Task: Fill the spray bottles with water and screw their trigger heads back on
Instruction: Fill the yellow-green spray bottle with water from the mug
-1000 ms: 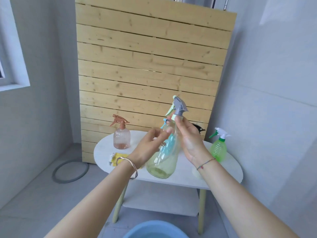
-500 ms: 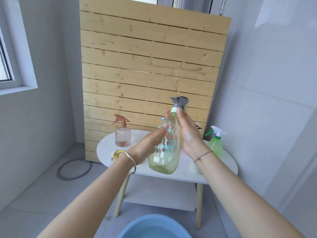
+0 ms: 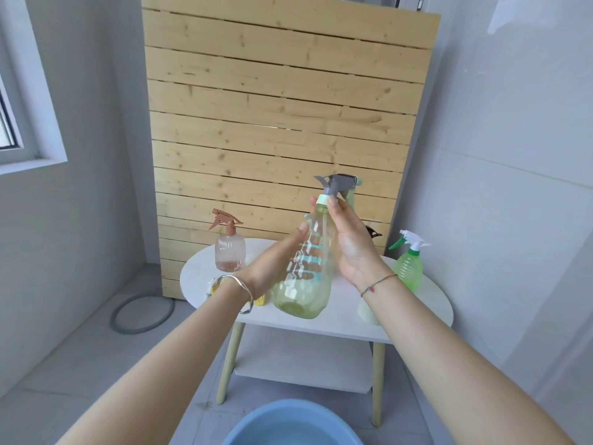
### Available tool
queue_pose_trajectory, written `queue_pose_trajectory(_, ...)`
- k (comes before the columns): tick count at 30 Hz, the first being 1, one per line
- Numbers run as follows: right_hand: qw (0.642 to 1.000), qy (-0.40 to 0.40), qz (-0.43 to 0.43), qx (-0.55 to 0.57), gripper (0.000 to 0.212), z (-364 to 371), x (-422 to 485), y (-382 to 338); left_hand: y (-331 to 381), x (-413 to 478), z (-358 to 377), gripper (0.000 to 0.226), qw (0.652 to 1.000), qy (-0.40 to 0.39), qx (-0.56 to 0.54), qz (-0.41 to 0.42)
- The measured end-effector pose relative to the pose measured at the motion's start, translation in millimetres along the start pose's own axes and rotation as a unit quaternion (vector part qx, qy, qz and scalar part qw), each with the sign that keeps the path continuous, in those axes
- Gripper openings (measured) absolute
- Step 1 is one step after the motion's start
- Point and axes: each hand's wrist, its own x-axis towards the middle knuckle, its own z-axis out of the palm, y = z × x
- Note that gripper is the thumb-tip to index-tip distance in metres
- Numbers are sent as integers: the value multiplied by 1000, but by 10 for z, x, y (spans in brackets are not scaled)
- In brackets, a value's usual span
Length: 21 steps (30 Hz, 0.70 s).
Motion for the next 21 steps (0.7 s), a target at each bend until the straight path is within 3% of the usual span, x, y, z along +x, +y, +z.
queue_pose_trajectory(2, 999, -11, 11, 41, 55, -5, 85, -20, -7, 52, -54, 32, 999, -10, -21, -23)
queue_pose_trajectory(6, 997, 14, -24, 72, 14, -140, 361, -176, -209, 78, -229, 30, 996, -38, 36, -79)
queue_pose_trajectory(10, 996, 45, -67, 38, 12, -222, 642, -307, -449, 135, -398, 47, 988, -36, 116, -92)
queue_pose_trajectory(13, 995, 46, -78, 43, 11, -258, 906, -401, -557, 166, -460, 40, 988, -23, 109, -105)
queue_pose_trajectory(15, 996, 38, -67, 39, 13, -297, 1079, -410, -644, 192, -512, 49, 989, -9, 107, -97)
queue_pose_trajectory(18, 997, 32, -38, -56, 16, -338, 1269, -236, -790, 282, -625, 51, 993, 41, 72, -89)
queue_pose_trajectory(21, 961, 0, 0, -277, 23, -367, 1348, 246, -924, 362, -703, 55, 991, 117, 9, -66)
